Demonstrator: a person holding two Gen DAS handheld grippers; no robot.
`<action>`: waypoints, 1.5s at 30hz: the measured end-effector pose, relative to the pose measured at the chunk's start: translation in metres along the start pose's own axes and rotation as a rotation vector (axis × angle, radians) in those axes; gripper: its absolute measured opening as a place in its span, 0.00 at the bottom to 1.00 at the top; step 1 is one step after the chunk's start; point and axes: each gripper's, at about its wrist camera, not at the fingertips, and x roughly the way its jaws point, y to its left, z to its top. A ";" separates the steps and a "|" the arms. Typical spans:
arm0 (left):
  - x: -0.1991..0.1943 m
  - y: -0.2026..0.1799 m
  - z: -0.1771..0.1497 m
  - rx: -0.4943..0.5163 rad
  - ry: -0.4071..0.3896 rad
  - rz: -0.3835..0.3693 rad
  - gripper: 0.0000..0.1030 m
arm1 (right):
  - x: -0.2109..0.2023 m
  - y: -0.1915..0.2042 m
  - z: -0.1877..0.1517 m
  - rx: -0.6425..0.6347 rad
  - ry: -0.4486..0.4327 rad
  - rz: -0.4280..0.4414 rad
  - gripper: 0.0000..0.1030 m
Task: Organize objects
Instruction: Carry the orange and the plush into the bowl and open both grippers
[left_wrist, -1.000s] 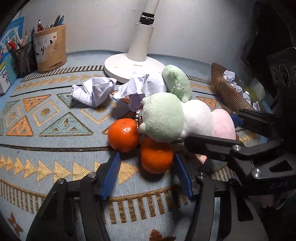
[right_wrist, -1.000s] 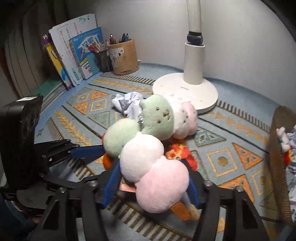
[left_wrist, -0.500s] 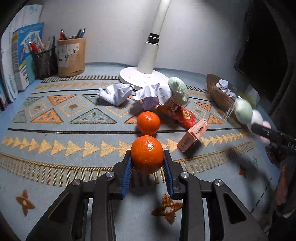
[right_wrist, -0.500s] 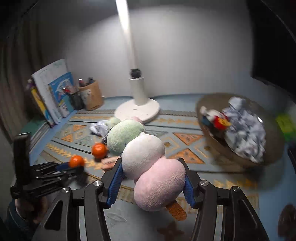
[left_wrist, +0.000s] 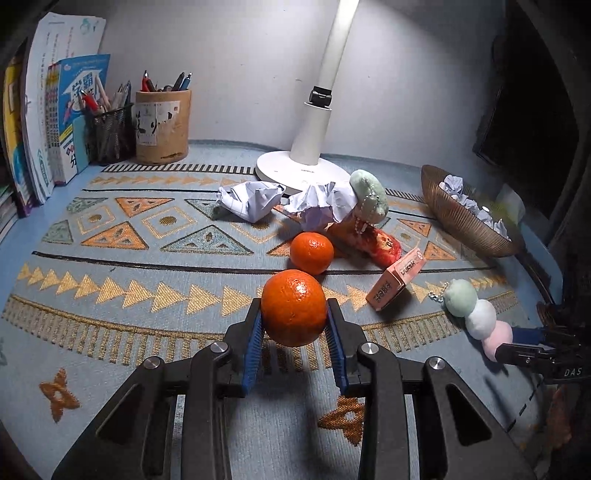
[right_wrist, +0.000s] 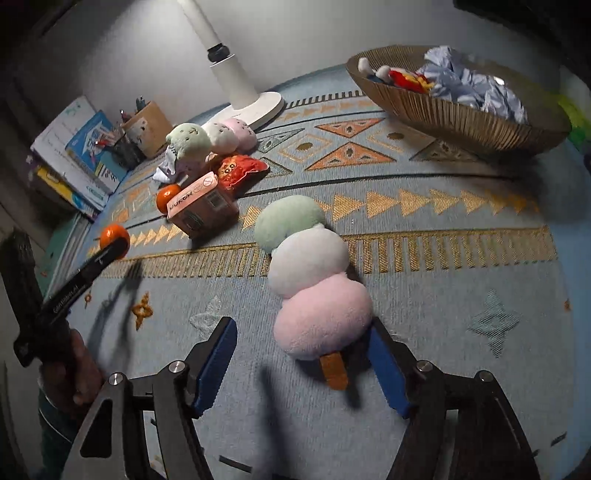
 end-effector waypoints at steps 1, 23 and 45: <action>-0.001 0.000 -0.001 -0.001 -0.001 0.002 0.28 | -0.001 0.003 0.002 -0.044 -0.008 -0.045 0.67; -0.001 -0.003 0.000 -0.011 0.008 -0.039 0.28 | 0.009 0.007 0.006 -0.101 -0.109 0.022 0.45; 0.059 -0.255 0.137 0.190 -0.009 -0.350 0.28 | -0.142 -0.141 0.099 0.337 -0.546 -0.081 0.45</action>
